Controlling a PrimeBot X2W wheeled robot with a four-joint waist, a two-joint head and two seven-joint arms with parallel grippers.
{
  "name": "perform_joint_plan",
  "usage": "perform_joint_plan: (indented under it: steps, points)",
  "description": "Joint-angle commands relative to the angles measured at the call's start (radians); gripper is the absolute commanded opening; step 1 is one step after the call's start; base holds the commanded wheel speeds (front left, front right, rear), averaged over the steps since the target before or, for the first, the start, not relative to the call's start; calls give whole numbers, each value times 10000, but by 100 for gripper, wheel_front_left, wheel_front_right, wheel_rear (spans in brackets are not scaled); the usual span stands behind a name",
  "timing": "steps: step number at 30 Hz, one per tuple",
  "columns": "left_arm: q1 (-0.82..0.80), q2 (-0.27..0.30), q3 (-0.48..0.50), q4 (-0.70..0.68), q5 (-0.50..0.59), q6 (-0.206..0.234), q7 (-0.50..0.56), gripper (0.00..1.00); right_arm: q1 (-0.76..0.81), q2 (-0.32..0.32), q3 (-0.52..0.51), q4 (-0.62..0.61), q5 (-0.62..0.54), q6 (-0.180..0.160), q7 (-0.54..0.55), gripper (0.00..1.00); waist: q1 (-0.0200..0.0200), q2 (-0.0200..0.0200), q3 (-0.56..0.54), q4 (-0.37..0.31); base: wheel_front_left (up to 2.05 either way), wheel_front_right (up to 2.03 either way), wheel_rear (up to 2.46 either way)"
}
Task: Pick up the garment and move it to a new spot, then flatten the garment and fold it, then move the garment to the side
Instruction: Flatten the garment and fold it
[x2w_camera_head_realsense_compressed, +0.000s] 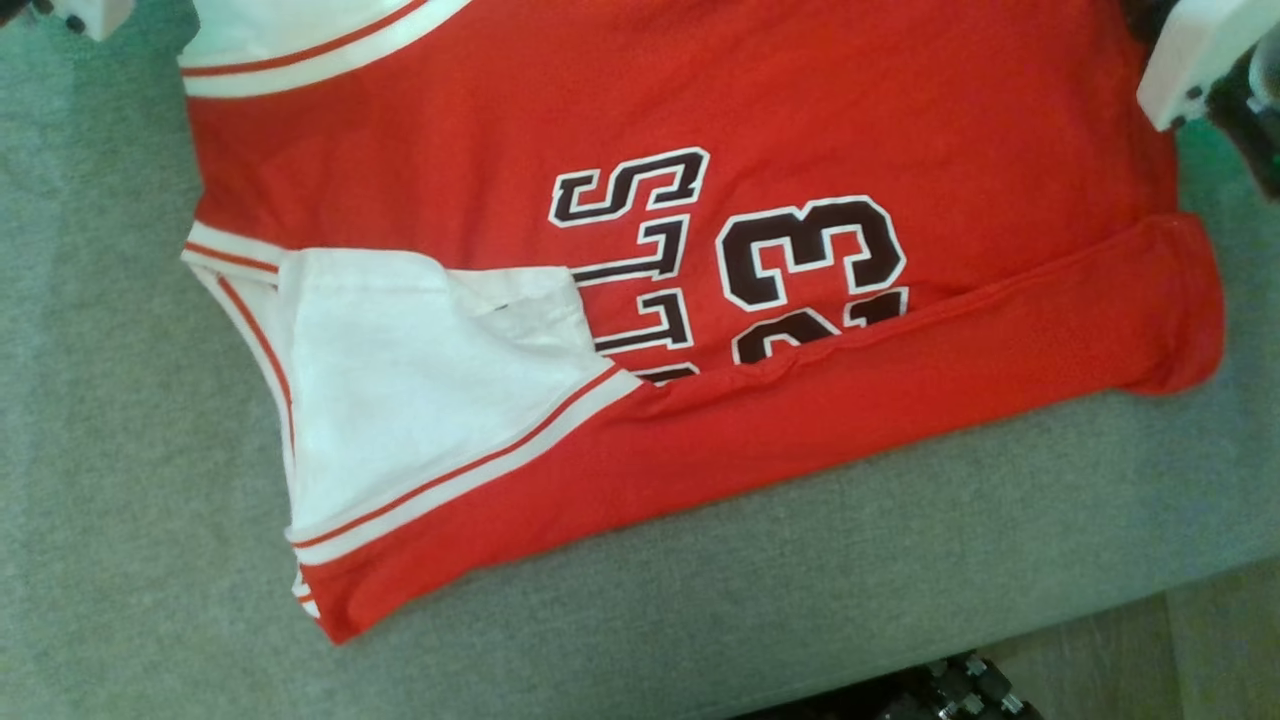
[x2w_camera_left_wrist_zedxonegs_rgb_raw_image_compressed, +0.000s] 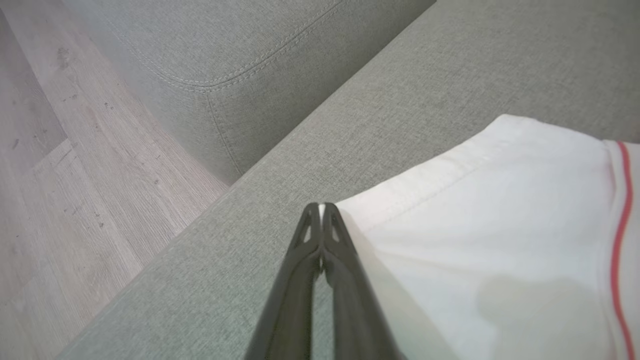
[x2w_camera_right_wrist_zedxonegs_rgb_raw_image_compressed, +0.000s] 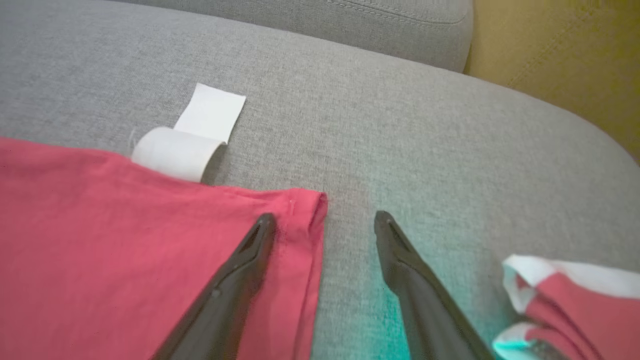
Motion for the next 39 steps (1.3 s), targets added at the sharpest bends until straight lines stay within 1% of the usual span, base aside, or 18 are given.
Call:
perform_joint_plan:
  steps: [1, 4, 5, 6, 7, 8, 9, 10, 13, 15, 16, 17, 20, 24, 30, 33, 36, 39]
  points:
    - [-681, 332, 359, -74, -98, 19, -102, 0, -107, -219, 191, 19, -66, 65, 21, 100, -1, 0, 17, 54, 0, 0, 0]
    - [-781, 303, 169, 5, -205, 19, -225, 0, -336, -230, 471, 407, 116, 65, 21, 100, -1, 0, 20, 122, 0, 0, 0]
    - [-801, 291, 112, 37, -242, 19, -262, 0, -393, -254, 586, 505, 194, 65, 55, 96, -1, 0, 15, 140, 0, 0, 0]
    - [-818, 281, 58, 65, -280, 19, -296, 0, -444, -285, 707, 586, 276, 65, 101, 87, -1, 0, 10, 157, 0, 0, 0]
    - [-840, 271, 8, 91, -315, 19, -326, 0, -493, -319, 821, 646, 365, 65, 130, 83, -1, 0, 6, 169, 0, 0, 0]
    - [-885, 249, -77, 138, -369, 19, -401, 0, -575, -392, 1056, 713, 549, 65, 152, 74, -1, 0, 1, 191, 0, 0, 0]
    - [-903, 238, -114, 156, -395, 19, -443, 0, -612, -443, 1191, 720, 634, 65, 158, 71, -1, 0, -2, 204, 0, 0, 0]
    - [-927, 229, -149, 170, -410, 19, -492, 0, -653, -508, 1334, 718, 703, 65, 164, 59, -1, 0, -1, 220, 0, 0, 0]
    - [-998, 190, -232, 234, -427, 19, -642, 0, -776, -738, 1799, 667, 915, 65, 231, 40, -1, 0, 10, 279, 0, 0, 0]
    - [-1036, 156, -276, 284, -432, 19, -756, 0, -844, -884, 2073, 604, 1106, 65, 250, 22, -1, 0, 15, 322, 0, 0, 0]
    - [-1053, 140, -294, 312, -421, 19, -844, 0, -882, -957, 2189, 580, 1186, 65, 228, 9, -1, 0, 14, 339, 0, 0, 0]
    - [-1058, 126, -311, 344, -411, 19, -930, 0, -922, -1024, 2303, 557, 1239, 65, 178, 0, -1, 0, 9, 355, 0, 0, 0]
    - [-1064, 99, -342, 399, -365, 19, -1143, 0, -1032, -1126, 2416, 568, 1293, 65, -75, 0, -1, 0, -9, 383, 0, 0, 0]
    - [-1084, 45, -384, 541, -194, 19, -1836, 0, -1222, -1132, 2348, 801, 1354, 65, -890, 0, -1, 0, -135, 450, 0, 0, 0]
    - [-1212, -155, -336, 894, 123, 19, -3874, 0, -1277, -1159, 1811, 992, 1999, 65, -2264, 0, -1, 0, -560, 622, 0, 0, 0]
    - [-1061, -120, -356, 967, 82, 19, -4505, 0, -1132, -1236, 1502, 1016, 2396, 65, -2912, 0, -1, 0, -882, 724, 0, 0, 0]
    - [-664, -52, -383, 709, -251, 19, -4893, 0, -689, -1331, 1404, 799, 2932, 65, -3204, 0, -1, 0, -1243, 877, 0, 0, 0]
    - [-148, 245, -415, 212, -459, 19, -5126, 0, -105, -1563, 1464, 371, 3327, 65, -3408, 0, -1, 0, -1557, 985, 0, 0, 0]
